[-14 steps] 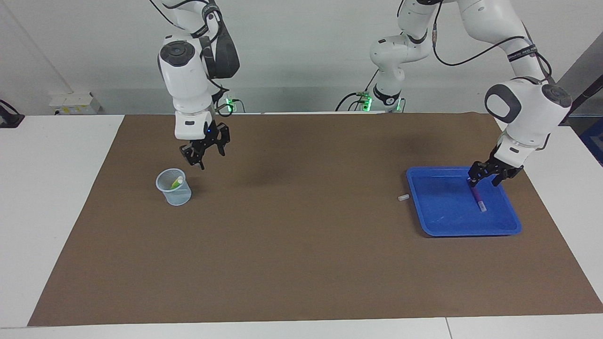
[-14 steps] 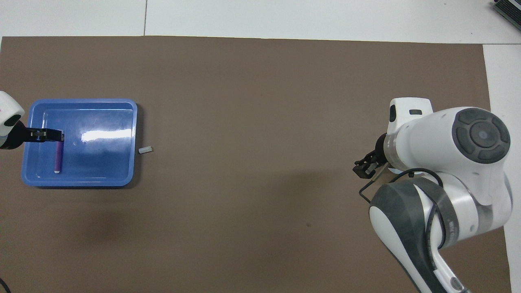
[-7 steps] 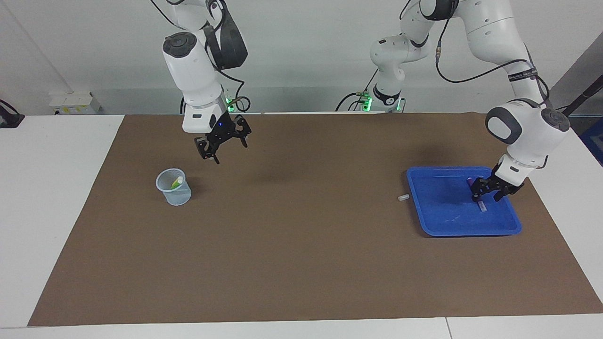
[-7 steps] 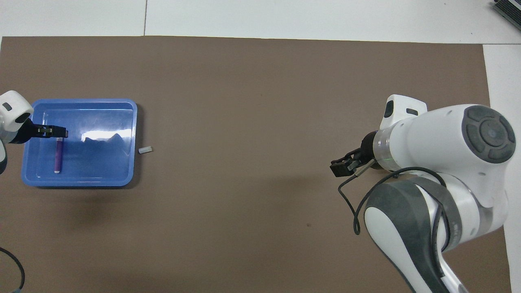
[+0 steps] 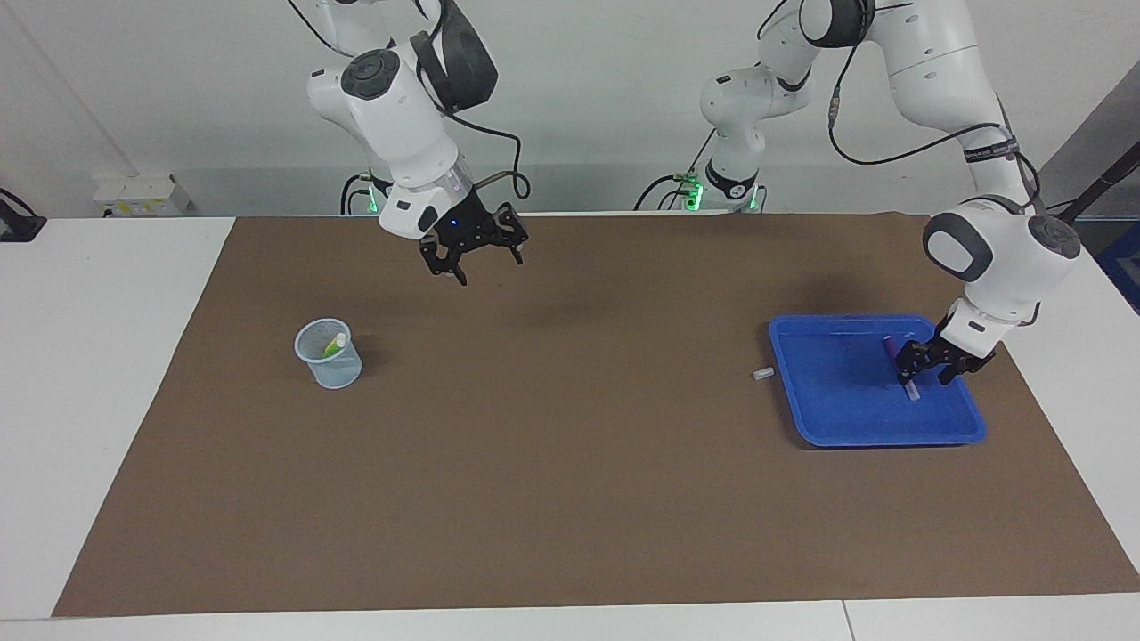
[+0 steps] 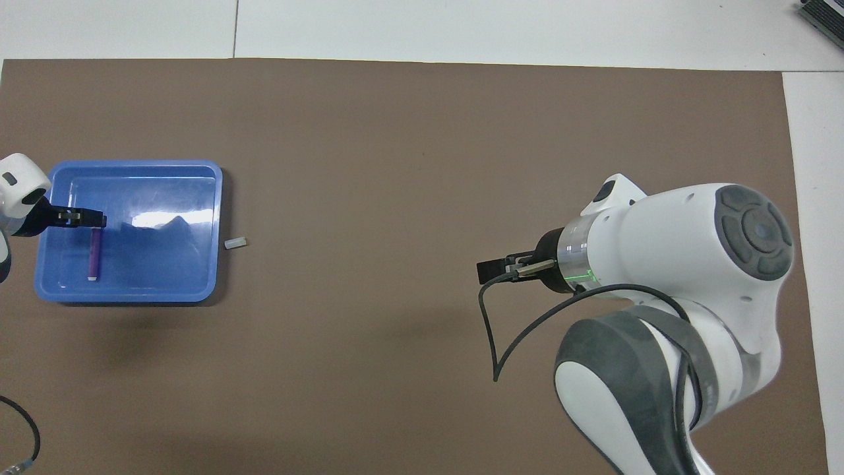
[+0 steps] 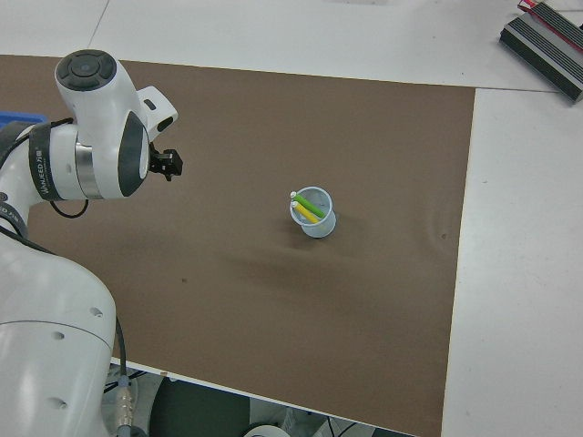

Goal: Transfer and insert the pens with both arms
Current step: 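Withdraw the right gripper from the cup while the left gripper grasps the purple pen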

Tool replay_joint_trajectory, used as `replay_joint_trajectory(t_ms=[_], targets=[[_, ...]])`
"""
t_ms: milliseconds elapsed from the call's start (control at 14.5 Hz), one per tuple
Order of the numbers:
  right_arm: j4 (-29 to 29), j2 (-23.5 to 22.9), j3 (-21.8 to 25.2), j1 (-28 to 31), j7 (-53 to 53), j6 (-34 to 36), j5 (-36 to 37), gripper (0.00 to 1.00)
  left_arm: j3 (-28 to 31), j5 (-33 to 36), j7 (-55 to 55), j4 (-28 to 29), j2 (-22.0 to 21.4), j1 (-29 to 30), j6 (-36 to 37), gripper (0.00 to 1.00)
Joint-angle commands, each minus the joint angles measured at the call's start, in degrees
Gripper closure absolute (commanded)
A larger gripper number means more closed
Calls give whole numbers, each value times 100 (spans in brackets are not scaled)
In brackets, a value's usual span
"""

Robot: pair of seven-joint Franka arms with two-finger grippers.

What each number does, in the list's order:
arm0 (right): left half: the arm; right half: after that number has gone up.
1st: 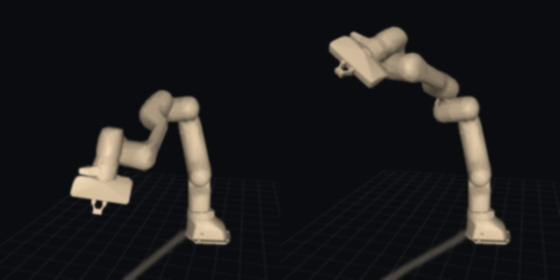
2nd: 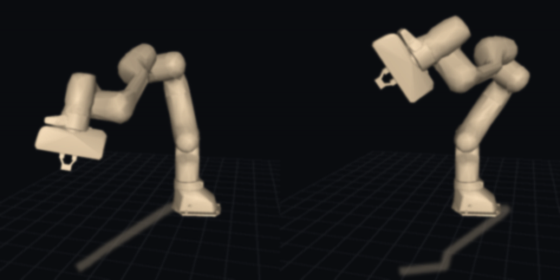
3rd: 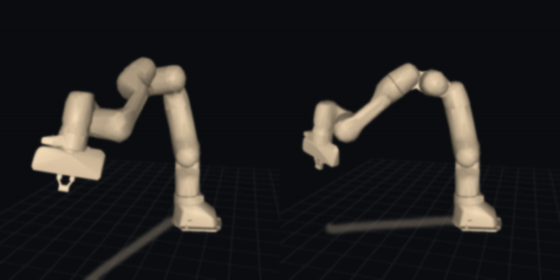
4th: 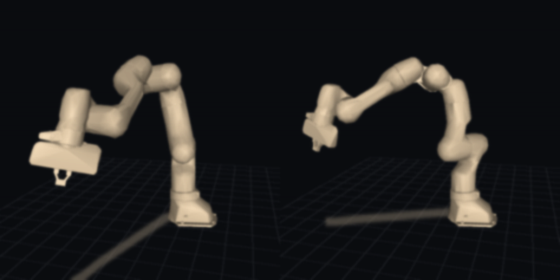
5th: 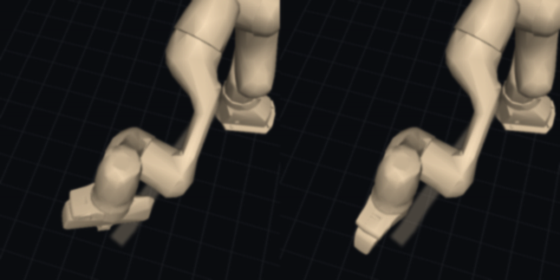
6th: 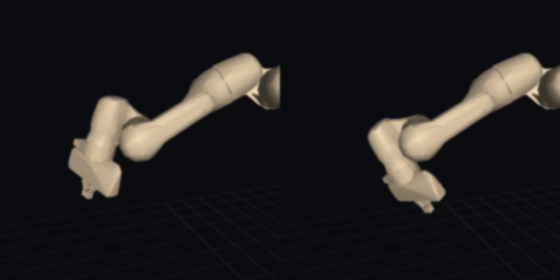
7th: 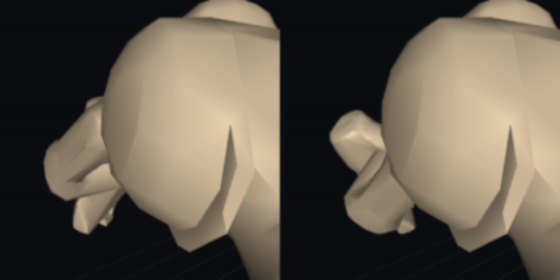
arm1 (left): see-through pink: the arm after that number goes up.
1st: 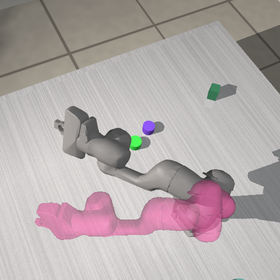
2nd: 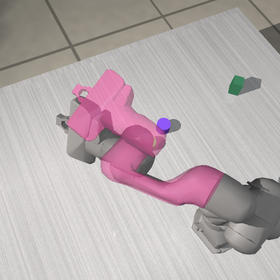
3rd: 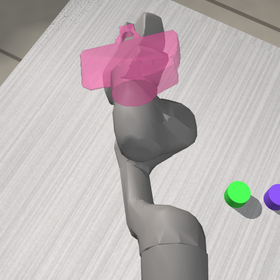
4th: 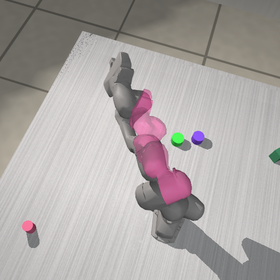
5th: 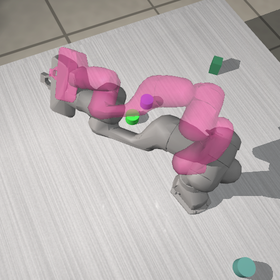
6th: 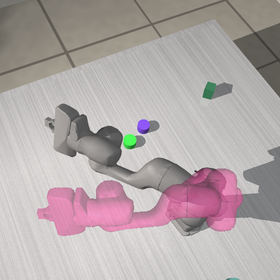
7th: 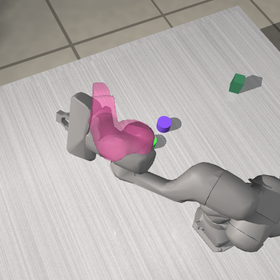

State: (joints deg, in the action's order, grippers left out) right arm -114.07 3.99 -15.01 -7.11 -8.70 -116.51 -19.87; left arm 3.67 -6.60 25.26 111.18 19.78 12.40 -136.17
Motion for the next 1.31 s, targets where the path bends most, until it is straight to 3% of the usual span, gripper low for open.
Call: replay_joint_trajectory(t_ms=[0, 276, 483, 552, 621, 828, 1242], targets=[[25, -39, 7, -106, -666, -196, -359, 0, -51, -175, 137, 18, 157, 61, -243, 23], [7, -39, -2, -238, -1107, -346, -586, 0, -51, -175, 137, 105, 175, 52, -402, 31], [-1, -39, -2, -317, -1449, -443, -834, 0, -51, -175, 137, 105, 184, 52, -428, 45], [-1, -39, -2, -318, -1485, -461, -834, 0, -51, -175, 137, 140, 184, 52, -437, 54], [-1, -39, 7, -318, -1494, -461, -843, 0, -51, -175, 137, 149, 184, 44, -454, 72], [-1, -39, -2, -326, -1503, -469, -869, 0, -51, -175, 128, 185, 184, 52, -490, 97], [7, -56, -2, -362, -1897, -689, -1273, 0, -51, -184, 66, 194, 184, 26, -481, 100]])
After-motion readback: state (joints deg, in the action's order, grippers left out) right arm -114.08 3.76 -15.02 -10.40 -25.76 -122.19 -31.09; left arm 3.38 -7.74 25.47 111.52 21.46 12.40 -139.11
